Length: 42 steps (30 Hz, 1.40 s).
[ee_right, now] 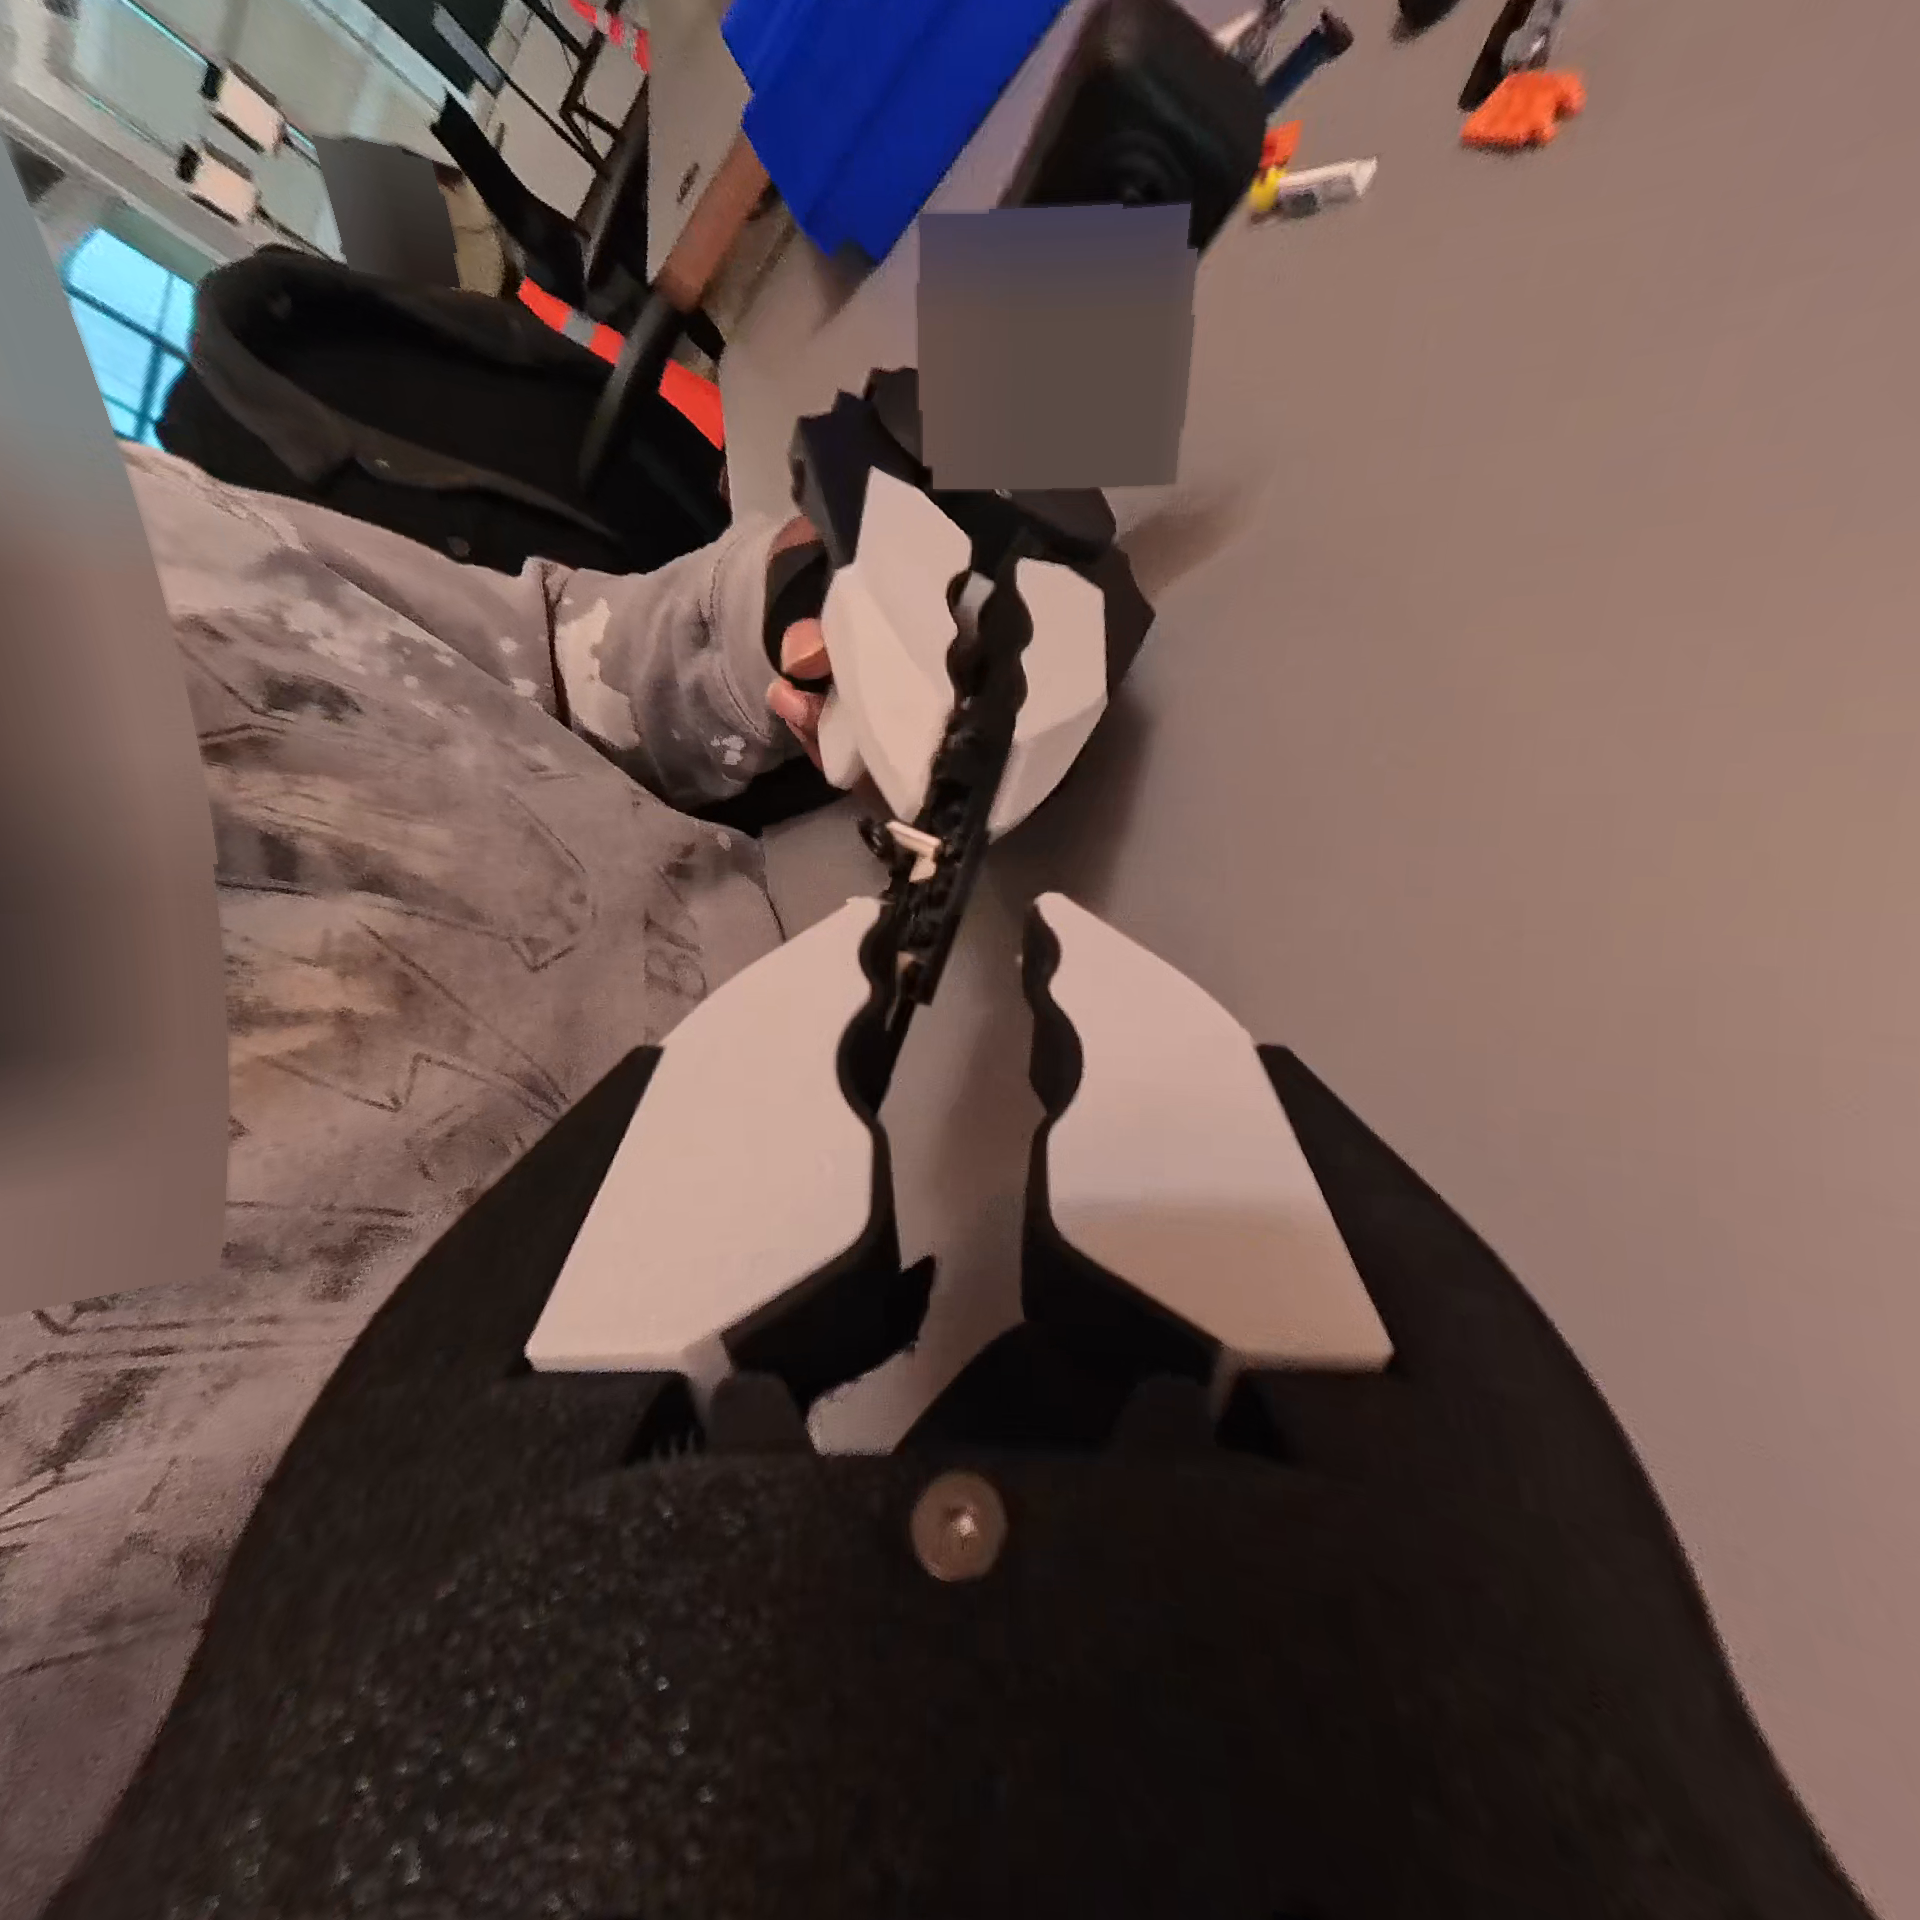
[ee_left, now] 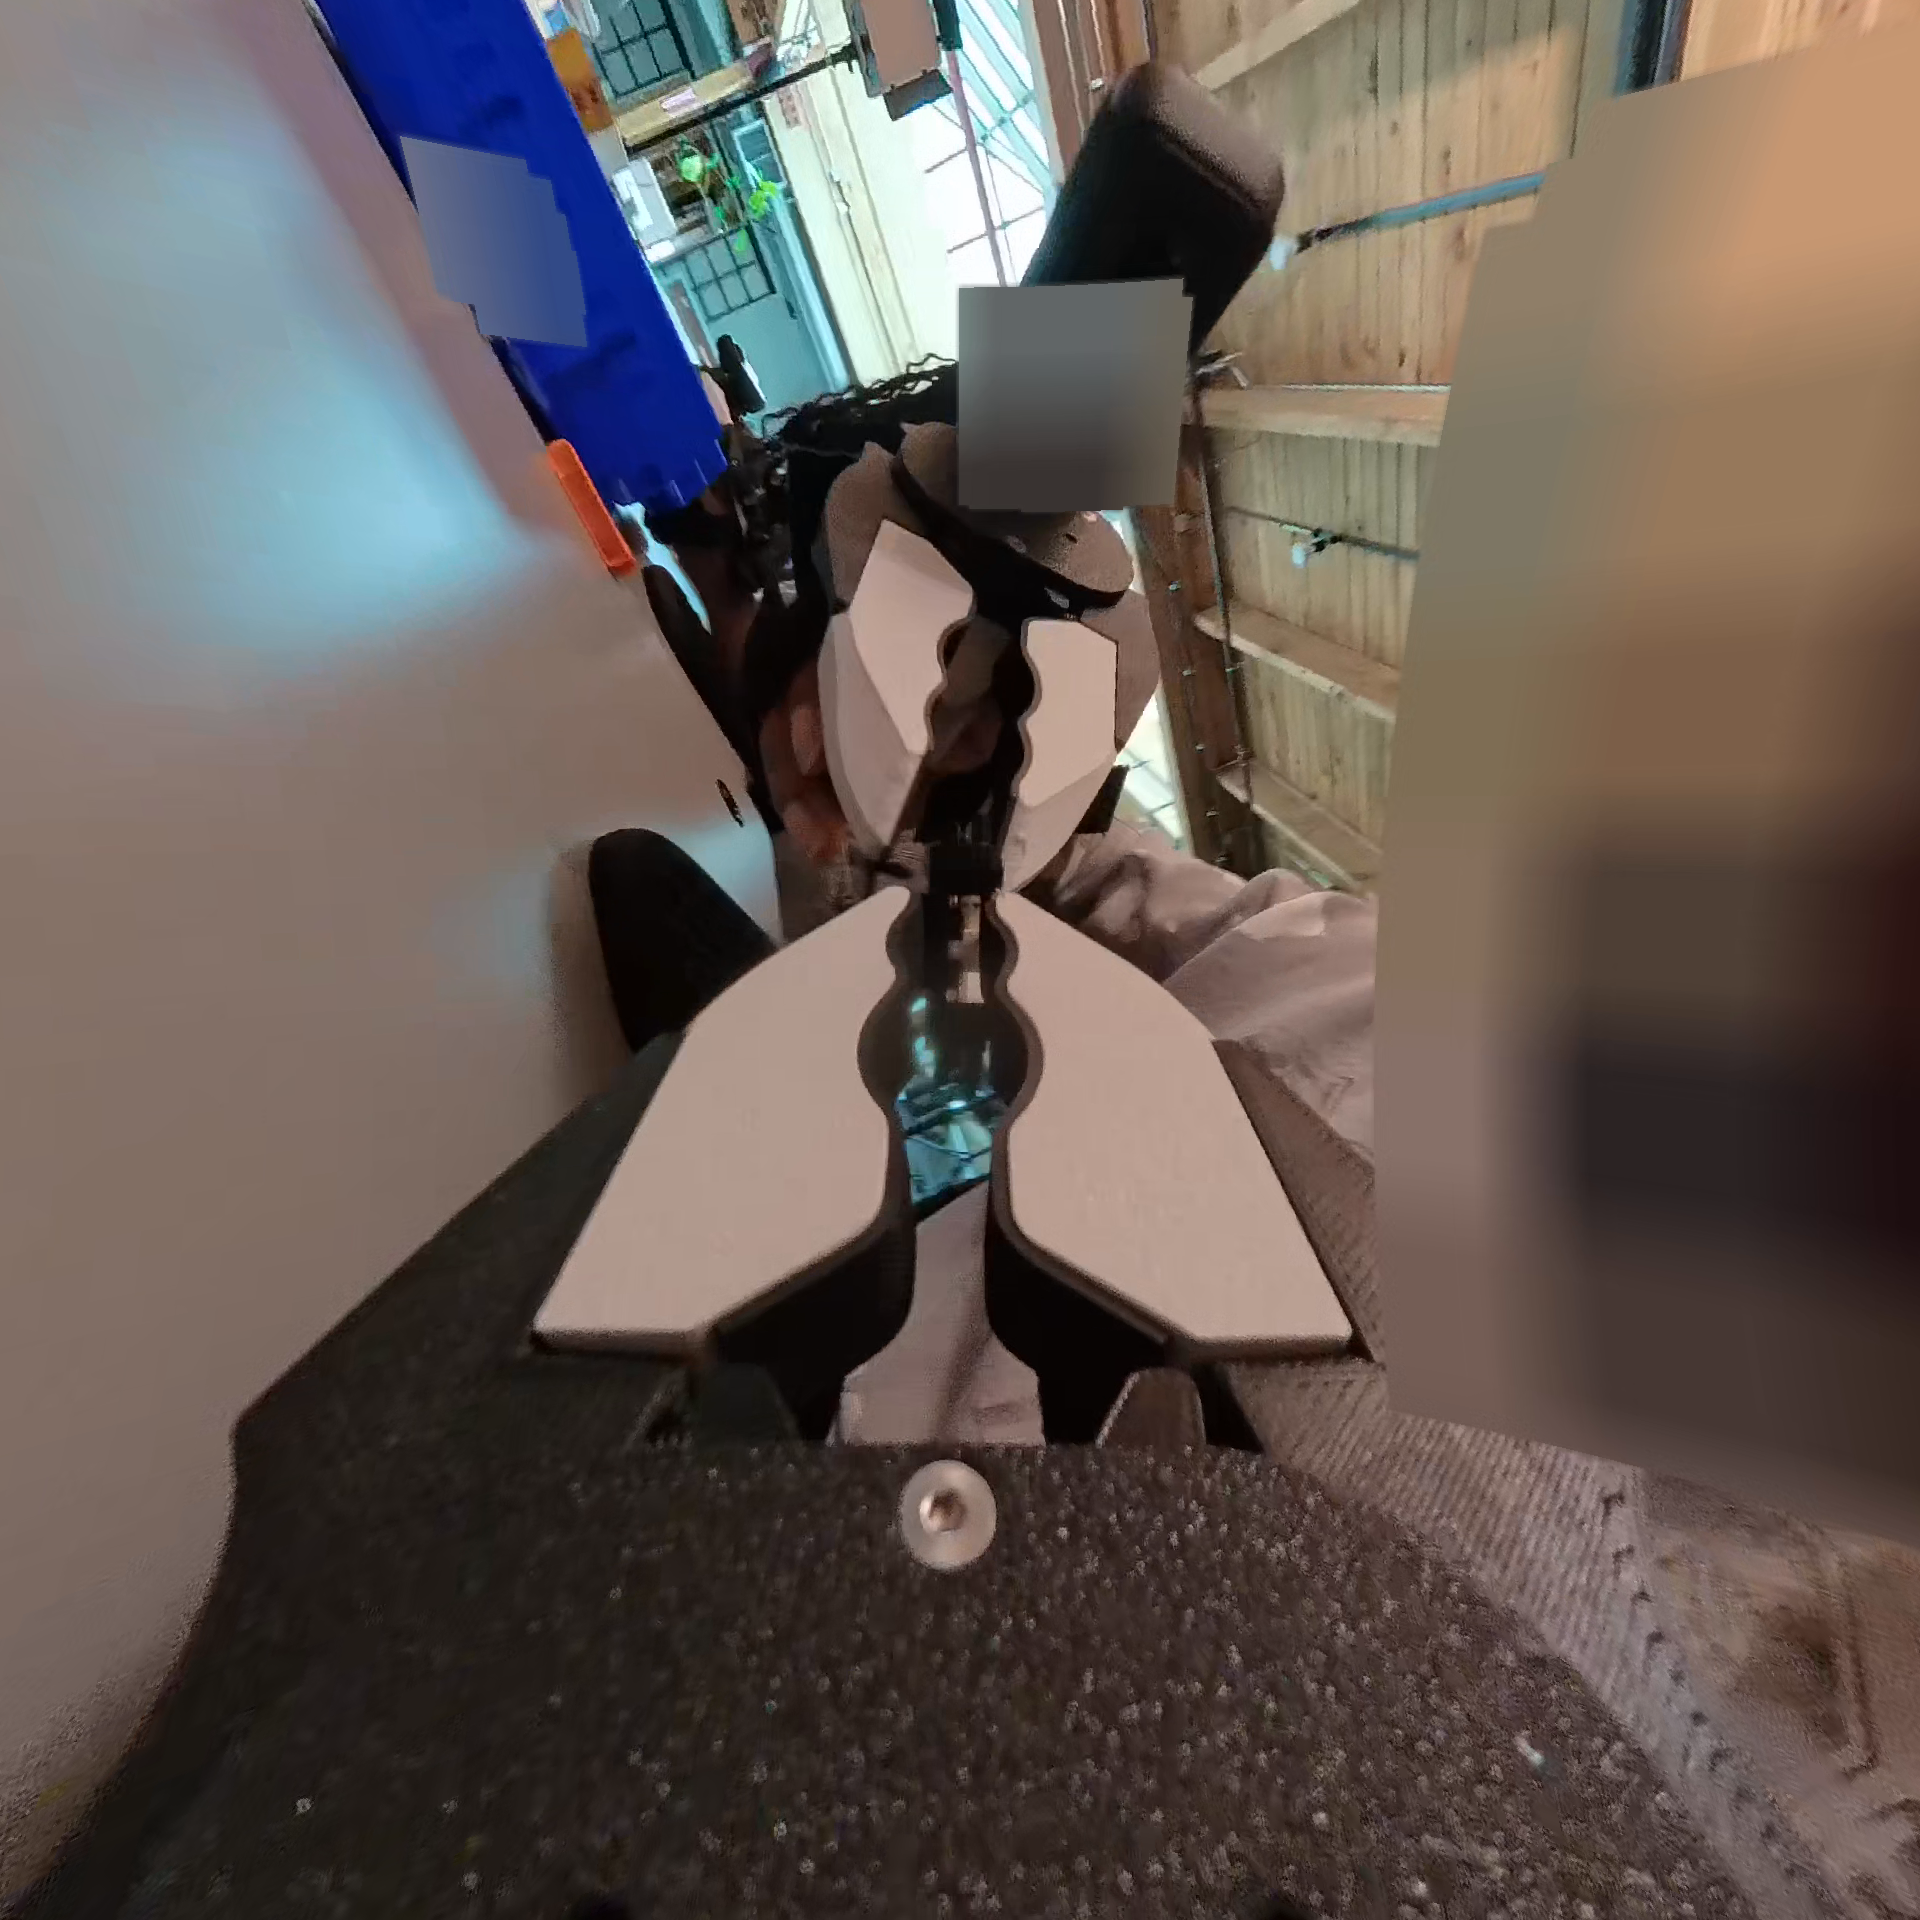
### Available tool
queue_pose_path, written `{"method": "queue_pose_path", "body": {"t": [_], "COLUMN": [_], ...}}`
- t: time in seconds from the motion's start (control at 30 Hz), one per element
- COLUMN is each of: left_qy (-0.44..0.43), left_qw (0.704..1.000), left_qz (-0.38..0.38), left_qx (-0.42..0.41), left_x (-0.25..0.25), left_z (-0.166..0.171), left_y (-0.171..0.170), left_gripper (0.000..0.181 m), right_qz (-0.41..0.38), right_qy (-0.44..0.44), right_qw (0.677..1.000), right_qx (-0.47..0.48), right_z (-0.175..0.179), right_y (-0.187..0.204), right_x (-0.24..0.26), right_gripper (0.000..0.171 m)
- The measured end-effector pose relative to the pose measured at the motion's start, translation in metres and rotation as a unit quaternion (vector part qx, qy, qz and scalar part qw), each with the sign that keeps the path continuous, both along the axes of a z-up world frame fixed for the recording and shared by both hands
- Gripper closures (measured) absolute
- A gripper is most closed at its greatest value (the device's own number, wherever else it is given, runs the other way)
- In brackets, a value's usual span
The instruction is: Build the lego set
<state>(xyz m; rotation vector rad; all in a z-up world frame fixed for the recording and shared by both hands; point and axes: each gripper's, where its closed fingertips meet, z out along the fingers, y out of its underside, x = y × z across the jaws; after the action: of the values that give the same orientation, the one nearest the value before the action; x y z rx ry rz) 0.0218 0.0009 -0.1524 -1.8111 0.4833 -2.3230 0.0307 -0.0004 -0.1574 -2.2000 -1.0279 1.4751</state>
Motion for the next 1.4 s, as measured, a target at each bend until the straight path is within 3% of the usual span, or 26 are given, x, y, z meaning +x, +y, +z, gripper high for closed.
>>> {"method": "queue_pose_path", "body": {"t": [0.1, 0.2, 0.3, 0.47, 0.57, 0.63, 0.73, 0.87, 0.9, 0.97, 1.1, 1.23, 1.3, 1.4], "left_qy": [0.009, 0.030, 0.046, 0.043, 0.043, 0.032, 0.063, 0.069, 0.066, 0.059, 0.075, 0.110, 0.125, 0.145], "left_qw": [0.997, 0.984, 0.972, 0.955, 0.936, 0.920, 0.888, 0.881, 0.886, 0.898, 0.909, 0.905, 0.901, 0.893], "left_qz": [0.022, 0.042, 0.057, 0.089, 0.080, 0.070, 0.063, 0.123, 0.150, 0.202, 0.252, 0.254, 0.253, 0.259], "left_qx": [0.068, 0.170, 0.225, 0.279, 0.340, 0.385, 0.451, 0.452, 0.434, 0.386, 0.324, 0.324, 0.329, 0.339], "left_x": [-0.002, -0.003, -0.005, -0.009, -0.012, -0.014, -0.016, -0.028, -0.034, -0.046, -0.056, -0.051, -0.047, -0.046], "left_z": [0.003, 0.006, 0.010, 0.022, 0.029, 0.036, 0.034, 0.047, 0.050, 0.054, 0.039, 0.021, 0.015, 0.011], "left_y": [0.000, -0.001, 0.001, 0.006, -0.001, -0.010, -0.015, 0.001, 0.011, 0.032, 0.056, 0.058, 0.057, 0.059], "left_gripper": [0.172, 0.171, 0.168, 0.164, 0.165, 0.146, 0.140, 0.141, 0.142, 0.146, 0.152, 0.154, 0.154, 0.155], "right_qz": [0.018, 0.031, 0.045, 0.064, 0.075, 0.081, 0.087, 0.075, 0.062, 0.029, -0.039, -0.061, -0.055, -0.028], "right_qy": [0.014, 0.002, -0.026, -0.077, -0.059, -0.040, 0.004, -0.012, -0.029, -0.080, -0.171, -0.223, -0.241, -0.260], "right_qw": [1.000, 0.999, 0.987, 0.940, 0.946, 0.959, 0.972, 0.956, 0.943, 0.887, 0.699, 0.546, 0.500, 0.483], "right_qx": [-0.006, 0.045, 0.151, 0.325, 0.311, 0.268, 0.219, 0.284, 0.327, 0.455, 0.694, 0.805, 0.830, 0.836], "right_z": [0.002, 0.003, 0.006, 0.017, 0.023, 0.024, 0.029, 0.034, 0.037, 0.053, 0.119, 0.167, 0.175, 0.157], "right_y": [-0.004, -0.002, 0.002, 0.011, 0.005, 0.000, -0.009, -0.006, 0.001, 0.023, 0.067, 0.089, 0.095, 0.099], "right_x": [-0.004, -0.005, -0.005, -0.008, -0.011, -0.012, -0.014, -0.009, -0.006, 0.002, 0.021, 0.027, 0.026, 0.019], "right_gripper": [0.163, 0.166, 0.166, 0.166, 0.166, 0.166, 0.166, 0.166, 0.166, 0.166, 0.166, 0.167, 0.166, 0.167]}}
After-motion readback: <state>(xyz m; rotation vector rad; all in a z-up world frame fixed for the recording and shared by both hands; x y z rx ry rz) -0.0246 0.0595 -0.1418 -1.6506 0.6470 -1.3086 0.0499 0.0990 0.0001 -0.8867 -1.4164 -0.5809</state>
